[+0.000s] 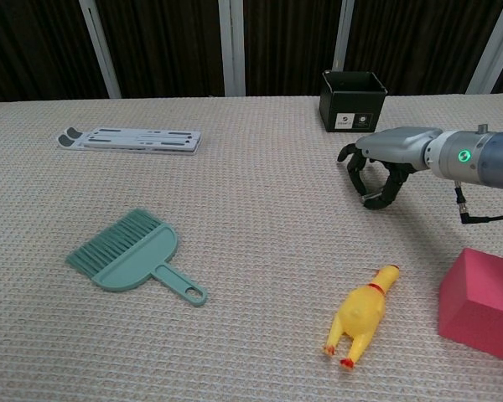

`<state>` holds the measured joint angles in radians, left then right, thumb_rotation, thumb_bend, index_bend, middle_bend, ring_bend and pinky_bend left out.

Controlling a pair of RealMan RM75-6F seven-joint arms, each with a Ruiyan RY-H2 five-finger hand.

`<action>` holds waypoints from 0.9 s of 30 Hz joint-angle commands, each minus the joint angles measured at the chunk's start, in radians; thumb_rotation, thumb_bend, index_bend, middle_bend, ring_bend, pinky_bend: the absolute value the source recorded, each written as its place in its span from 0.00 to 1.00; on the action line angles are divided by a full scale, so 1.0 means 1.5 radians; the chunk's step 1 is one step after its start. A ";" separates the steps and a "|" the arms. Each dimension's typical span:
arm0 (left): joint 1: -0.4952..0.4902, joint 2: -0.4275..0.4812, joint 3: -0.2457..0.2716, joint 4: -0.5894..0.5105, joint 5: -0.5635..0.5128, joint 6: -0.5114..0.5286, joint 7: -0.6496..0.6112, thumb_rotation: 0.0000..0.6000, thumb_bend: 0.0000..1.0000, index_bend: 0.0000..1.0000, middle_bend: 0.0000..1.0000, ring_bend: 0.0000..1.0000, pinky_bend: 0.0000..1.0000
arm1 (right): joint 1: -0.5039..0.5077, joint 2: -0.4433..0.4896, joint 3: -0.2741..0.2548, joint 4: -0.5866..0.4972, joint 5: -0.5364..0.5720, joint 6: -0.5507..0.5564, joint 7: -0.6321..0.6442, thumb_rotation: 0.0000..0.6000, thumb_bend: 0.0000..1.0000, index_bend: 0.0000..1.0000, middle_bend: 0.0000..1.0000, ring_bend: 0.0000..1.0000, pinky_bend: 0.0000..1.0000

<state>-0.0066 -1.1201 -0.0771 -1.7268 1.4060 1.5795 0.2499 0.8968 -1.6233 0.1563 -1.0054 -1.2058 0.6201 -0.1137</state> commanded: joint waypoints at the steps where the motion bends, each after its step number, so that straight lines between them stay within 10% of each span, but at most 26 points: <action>1: 0.000 0.000 0.000 0.000 0.000 0.001 -0.001 1.00 0.24 0.11 0.00 0.00 0.00 | 0.001 0.001 0.001 -0.004 0.004 -0.001 -0.003 1.00 0.36 0.60 0.13 0.23 0.20; 27: 0.000 0.002 0.002 0.000 0.003 -0.001 -0.004 1.00 0.23 0.11 0.00 0.00 0.00 | -0.009 0.036 0.013 -0.058 0.014 0.021 0.015 1.00 0.37 0.62 0.13 0.23 0.20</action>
<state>-0.0063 -1.1176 -0.0746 -1.7267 1.4108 1.5779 0.2438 0.8846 -1.5715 0.1744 -1.0893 -1.1868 0.6527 -0.0940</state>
